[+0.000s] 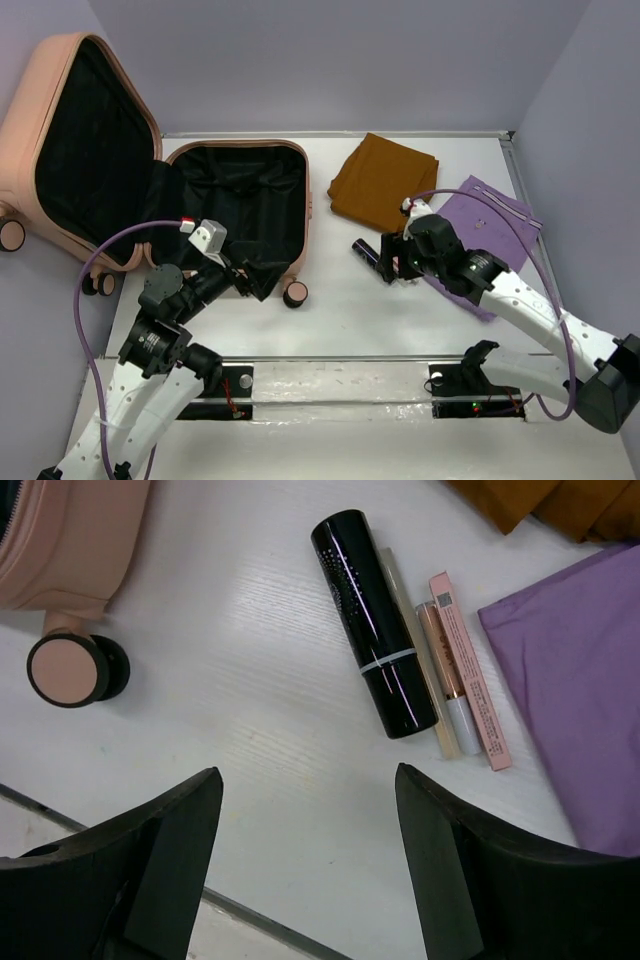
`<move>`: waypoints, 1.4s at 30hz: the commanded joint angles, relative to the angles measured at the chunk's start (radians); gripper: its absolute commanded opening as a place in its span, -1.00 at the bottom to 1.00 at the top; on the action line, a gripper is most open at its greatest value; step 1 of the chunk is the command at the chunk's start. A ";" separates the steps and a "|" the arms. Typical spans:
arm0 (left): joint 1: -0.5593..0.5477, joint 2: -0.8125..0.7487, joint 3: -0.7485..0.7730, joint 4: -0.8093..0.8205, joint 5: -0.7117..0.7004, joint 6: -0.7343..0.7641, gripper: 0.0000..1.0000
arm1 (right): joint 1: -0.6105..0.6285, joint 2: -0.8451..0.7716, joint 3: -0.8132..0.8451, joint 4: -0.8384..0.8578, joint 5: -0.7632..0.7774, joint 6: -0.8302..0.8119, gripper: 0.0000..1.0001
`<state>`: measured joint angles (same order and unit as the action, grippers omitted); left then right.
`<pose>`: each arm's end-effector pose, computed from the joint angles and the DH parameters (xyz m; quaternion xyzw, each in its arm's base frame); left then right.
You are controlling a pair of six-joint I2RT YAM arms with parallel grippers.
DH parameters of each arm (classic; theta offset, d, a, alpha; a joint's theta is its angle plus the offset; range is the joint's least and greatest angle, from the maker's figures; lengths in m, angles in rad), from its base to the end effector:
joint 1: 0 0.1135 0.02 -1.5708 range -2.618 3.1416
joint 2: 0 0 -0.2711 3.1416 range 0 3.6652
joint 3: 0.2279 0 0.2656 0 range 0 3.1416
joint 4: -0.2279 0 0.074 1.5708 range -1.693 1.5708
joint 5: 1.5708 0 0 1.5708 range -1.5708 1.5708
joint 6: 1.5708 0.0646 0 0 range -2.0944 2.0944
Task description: Pack the luggage
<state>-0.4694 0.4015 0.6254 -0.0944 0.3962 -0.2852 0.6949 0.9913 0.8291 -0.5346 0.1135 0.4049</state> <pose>0.1153 -0.0864 0.3527 0.2068 0.6306 -0.3921 0.6370 0.1910 0.1497 0.2691 -0.1069 0.8985 0.1770 0.3871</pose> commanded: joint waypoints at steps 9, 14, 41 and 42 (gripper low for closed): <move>0.008 -0.010 0.025 0.033 -0.065 -0.020 0.98 | 0.021 0.289 0.220 0.015 0.035 -0.124 0.41; 0.009 -0.015 0.023 0.028 -0.088 -0.025 0.98 | 0.031 0.409 0.274 0.013 0.034 -0.161 0.42; 0.038 0.008 0.022 0.033 -0.034 -0.022 0.98 | 0.040 0.820 0.389 0.035 0.121 -0.215 0.04; 0.043 0.008 0.022 0.033 -0.031 -0.023 0.98 | 0.040 0.823 0.390 0.038 0.098 -0.213 0.03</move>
<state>-0.4427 0.3969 0.6254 -0.1017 0.3294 -0.3050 0.7277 1.8027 1.1923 -0.5381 0.2562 0.1974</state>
